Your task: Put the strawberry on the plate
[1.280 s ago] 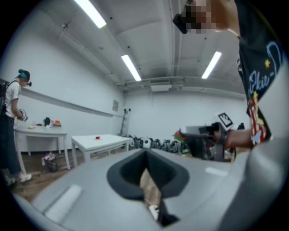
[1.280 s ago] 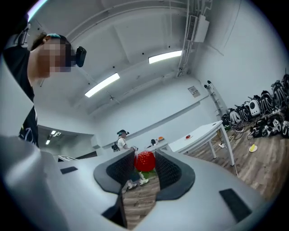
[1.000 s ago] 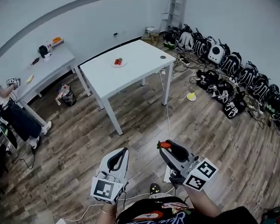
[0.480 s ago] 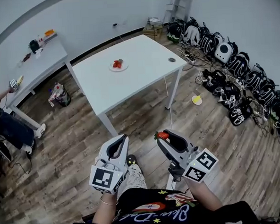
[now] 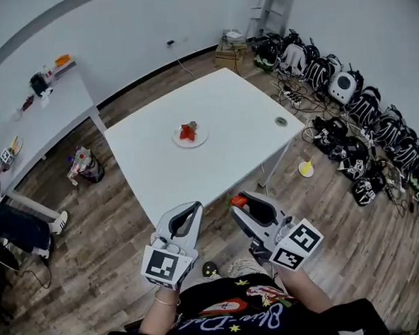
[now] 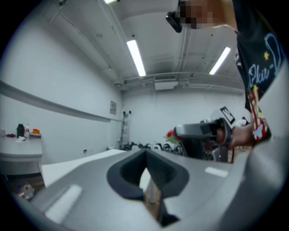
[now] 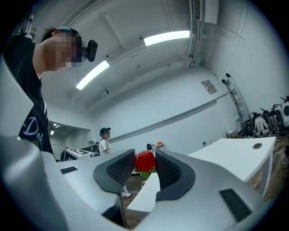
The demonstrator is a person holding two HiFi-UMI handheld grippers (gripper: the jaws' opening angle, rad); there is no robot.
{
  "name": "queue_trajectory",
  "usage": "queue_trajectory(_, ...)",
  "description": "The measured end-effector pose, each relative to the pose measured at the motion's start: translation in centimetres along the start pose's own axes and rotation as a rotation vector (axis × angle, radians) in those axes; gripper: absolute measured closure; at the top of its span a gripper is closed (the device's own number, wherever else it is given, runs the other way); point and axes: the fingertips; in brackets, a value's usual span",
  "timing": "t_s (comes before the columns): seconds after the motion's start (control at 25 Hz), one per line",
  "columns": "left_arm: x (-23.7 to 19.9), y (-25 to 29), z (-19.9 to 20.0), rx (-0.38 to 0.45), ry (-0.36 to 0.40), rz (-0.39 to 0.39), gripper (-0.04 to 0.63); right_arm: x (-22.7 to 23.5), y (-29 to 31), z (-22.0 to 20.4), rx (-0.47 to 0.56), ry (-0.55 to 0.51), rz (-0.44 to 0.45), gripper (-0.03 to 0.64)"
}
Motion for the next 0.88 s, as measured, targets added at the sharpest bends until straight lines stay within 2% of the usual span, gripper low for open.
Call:
queue_trajectory(0.12,-2.7,3.2,-1.2,-0.016,-0.037,0.001,0.595,3.5,3.0,-0.4,-0.029,0.007,0.003,0.466)
queue_trajectory(0.24,-5.7,6.3,-2.4,-0.044,-0.041,0.011,0.595,7.9,5.9,-0.4,-0.059,0.005,-0.002,0.466)
queue_trajectory(0.44,-11.6,11.0,-2.7,-0.082,-0.043,0.094,0.595,16.6,11.8,-0.9,-0.159,-0.054,0.008,0.466)
queue_trajectory(0.56,-14.9,13.7,-2.6,-0.061,-0.031,0.121,0.595,21.8,16.4,-2.2,-0.254,-0.106,0.022,0.466)
queue_trajectory(0.72,-18.3,16.6,-3.7,-0.122,-0.072,0.180,0.595,27.1,21.5,-6.4,-0.433,-0.151,0.070,0.466)
queue_trajectory(0.88,-20.3,17.9,-4.4,-0.141,-0.097,0.236,0.595,31.4,24.9,-11.6,-0.623,-0.250,0.113,0.466)
Point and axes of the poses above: the fingertips, and each gripper's own axes: y forward along the fingers, x to its right, z out of its top, and after that the axes turned 3 degrees about z, right-handed
